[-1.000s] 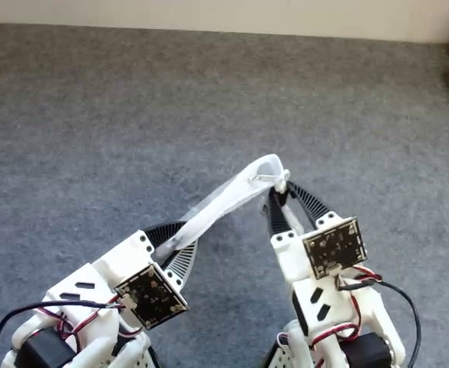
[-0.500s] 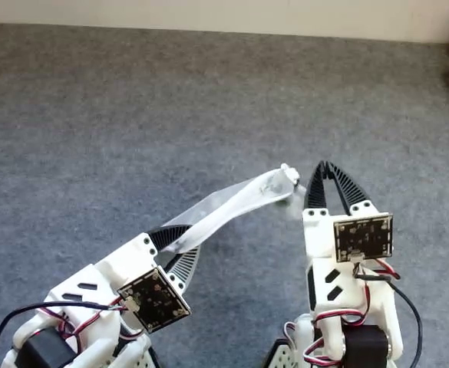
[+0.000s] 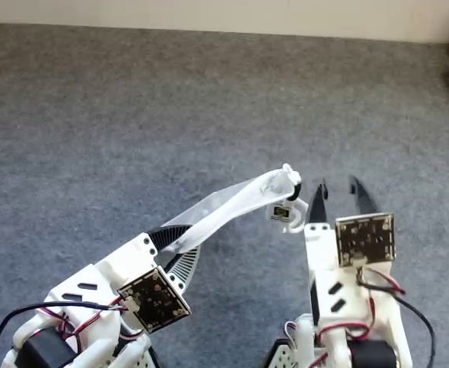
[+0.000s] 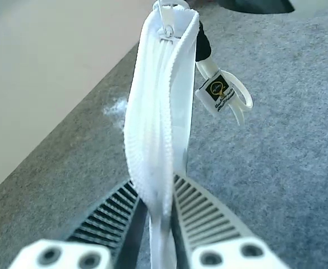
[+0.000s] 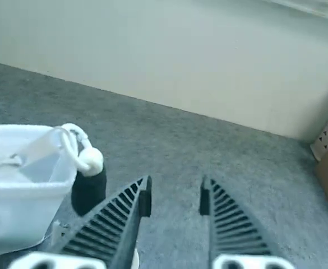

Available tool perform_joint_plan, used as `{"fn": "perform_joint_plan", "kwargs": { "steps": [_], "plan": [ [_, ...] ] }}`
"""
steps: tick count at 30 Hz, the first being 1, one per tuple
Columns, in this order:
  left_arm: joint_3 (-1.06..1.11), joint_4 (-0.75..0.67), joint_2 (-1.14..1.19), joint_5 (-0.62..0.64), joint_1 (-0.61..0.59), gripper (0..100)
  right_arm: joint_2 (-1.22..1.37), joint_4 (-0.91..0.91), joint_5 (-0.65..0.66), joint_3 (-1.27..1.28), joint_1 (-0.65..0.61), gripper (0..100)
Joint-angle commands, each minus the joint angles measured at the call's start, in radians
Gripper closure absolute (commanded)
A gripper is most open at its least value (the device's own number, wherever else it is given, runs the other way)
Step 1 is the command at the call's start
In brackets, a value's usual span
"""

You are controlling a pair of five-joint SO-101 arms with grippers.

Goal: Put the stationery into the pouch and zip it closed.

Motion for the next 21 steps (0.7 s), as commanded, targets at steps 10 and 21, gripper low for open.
{"fn": "perform_joint_plan", "kwargs": {
  "steps": [10,21],
  "plan": [
    [-0.004,0.009,-0.001,0.006,-0.019,99,-0.002,0.15,0.06,-0.064,-0.262,76.7],
    [-0.004,0.009,-0.001,0.006,-0.019,99,-0.001,-0.14,0.069,0.171,-0.269,77.3]
  ]
}}
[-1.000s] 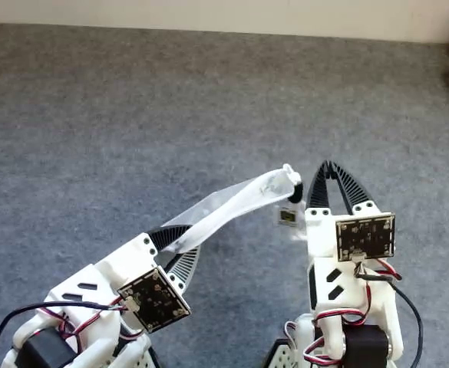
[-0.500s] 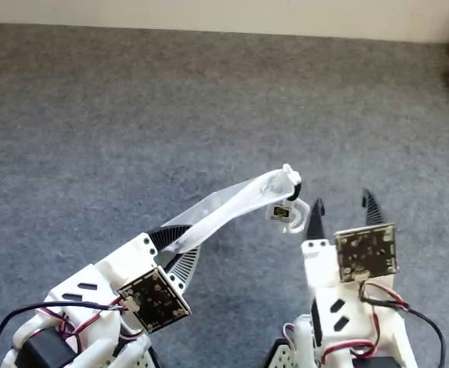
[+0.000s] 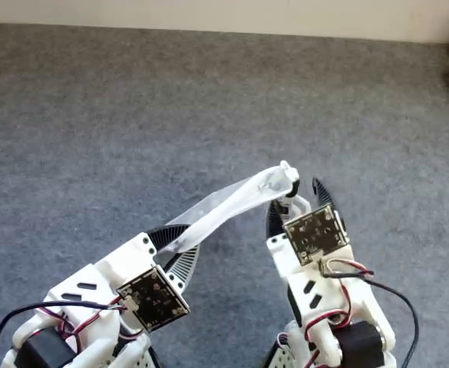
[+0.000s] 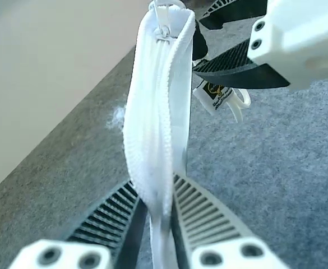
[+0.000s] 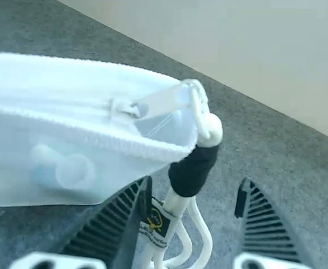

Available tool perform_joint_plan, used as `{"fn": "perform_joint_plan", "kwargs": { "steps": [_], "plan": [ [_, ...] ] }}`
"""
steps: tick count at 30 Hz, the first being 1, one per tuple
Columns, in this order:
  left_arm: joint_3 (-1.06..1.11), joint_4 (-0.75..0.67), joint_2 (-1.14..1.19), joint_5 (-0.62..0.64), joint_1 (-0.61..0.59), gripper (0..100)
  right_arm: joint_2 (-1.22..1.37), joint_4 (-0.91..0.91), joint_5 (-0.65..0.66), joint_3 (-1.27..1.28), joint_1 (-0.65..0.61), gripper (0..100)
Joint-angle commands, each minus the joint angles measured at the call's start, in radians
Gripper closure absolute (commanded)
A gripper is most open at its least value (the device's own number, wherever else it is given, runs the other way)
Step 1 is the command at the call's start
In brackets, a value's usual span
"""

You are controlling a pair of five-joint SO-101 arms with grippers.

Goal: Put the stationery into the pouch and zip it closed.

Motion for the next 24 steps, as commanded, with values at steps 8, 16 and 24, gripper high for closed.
{"fn": "perform_joint_plan", "kwargs": {
  "steps": [8,16,24],
  "plan": [
    [-0.004,0.011,-0.001,0.005,-0.019,99,-0.001,-0.211,0.011,0.018,0.073,98.4],
    [-0.004,0.011,-0.001,0.005,-0.019,99,-0.001,-0.34,0.002,0.018,0.262,99.3],
    [-0.004,0.011,-0.001,0.005,-0.019,99,-0.001,-0.417,-0.051,0.018,0.41,99.3]
  ]
}}
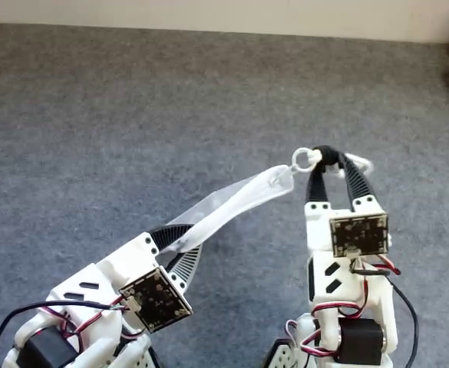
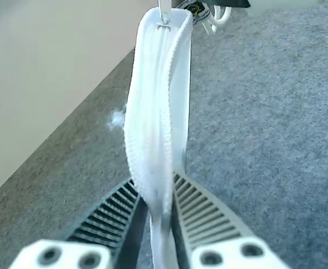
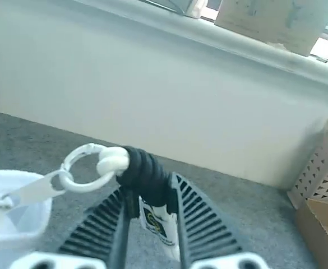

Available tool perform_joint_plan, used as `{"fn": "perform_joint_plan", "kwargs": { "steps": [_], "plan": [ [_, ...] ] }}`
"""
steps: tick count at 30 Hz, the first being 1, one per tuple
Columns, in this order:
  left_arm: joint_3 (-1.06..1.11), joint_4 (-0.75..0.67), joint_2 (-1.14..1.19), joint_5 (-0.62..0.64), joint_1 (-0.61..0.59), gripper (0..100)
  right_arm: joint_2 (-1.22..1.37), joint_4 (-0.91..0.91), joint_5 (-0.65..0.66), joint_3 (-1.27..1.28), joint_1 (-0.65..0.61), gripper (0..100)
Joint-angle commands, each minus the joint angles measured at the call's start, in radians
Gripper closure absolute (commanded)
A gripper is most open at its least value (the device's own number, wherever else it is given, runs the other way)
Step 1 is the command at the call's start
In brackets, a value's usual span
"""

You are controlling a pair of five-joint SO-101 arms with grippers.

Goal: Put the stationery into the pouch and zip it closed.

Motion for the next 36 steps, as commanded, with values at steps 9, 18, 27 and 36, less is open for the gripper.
{"fn": "perform_joint_plan", "kwargs": {
  "steps": [9,18,27,36],
  "plan": [
    [-0.004,0.011,-0.001,0.006,-0.015,99,-0.012,-0.051,-0.017,-0.01,0.084,99.3],
    [-0.004,0.006,-0.001,0.006,-0.015,99,-0.024,0.061,-0.021,-0.021,0.076,79.8],
    [-0.002,-0.109,-0.001,-0.026,-0.168,99,-0.025,0.15,-0.021,-0.022,-0.033,76.2],
    [0.019,-0.364,-0.001,-0.12,-0.41,99,-0.025,0.151,-0.021,-0.024,-0.035,76.2]
  ]
}}
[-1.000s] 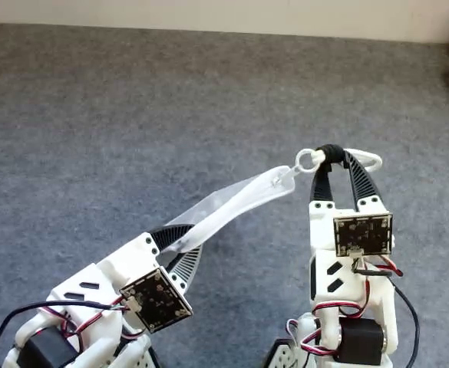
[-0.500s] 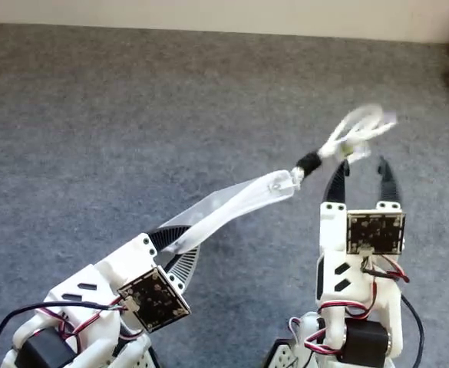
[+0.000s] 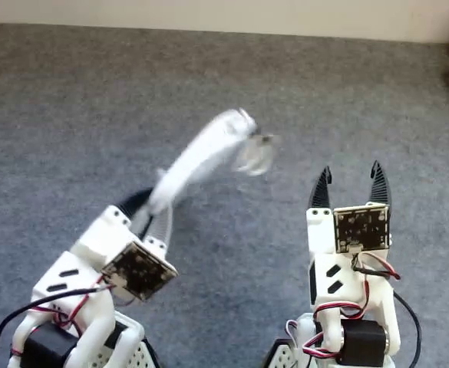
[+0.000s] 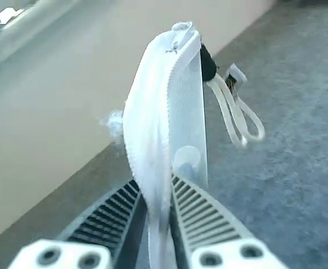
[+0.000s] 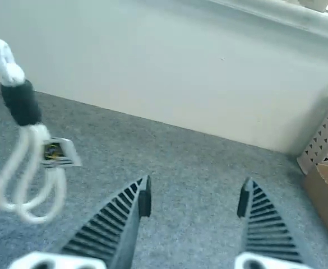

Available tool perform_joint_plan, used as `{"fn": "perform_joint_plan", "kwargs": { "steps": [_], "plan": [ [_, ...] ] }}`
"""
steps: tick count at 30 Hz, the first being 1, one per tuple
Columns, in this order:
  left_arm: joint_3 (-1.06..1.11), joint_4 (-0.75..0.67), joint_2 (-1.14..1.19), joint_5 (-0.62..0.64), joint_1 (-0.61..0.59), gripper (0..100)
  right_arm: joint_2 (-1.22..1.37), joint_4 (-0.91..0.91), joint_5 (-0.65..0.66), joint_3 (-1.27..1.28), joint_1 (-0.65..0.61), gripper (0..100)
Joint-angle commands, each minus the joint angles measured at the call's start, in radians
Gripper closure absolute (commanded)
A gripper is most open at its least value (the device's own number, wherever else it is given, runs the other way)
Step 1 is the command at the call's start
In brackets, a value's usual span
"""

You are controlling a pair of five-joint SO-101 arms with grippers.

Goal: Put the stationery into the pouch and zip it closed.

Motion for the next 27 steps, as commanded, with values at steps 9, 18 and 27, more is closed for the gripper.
{"fn": "perform_joint_plan", "kwargs": {
  "steps": [9,18,27],
  "plan": [
    [0.196,-0.559,-0.016,-0.032,-0.243,99,-0.012,0.007,-0.009,-0.018,-0.012,76.2],
    [0.254,-0.519,-0.016,0.012,-0.142,99,-0.012,0.007,-0.009,-0.012,-0.013,76.2],
    [0.403,-0.585,-0.016,0.012,-0.133,99,-0.012,0.005,-0.009,-0.012,-0.015,76.2]
  ]
}}
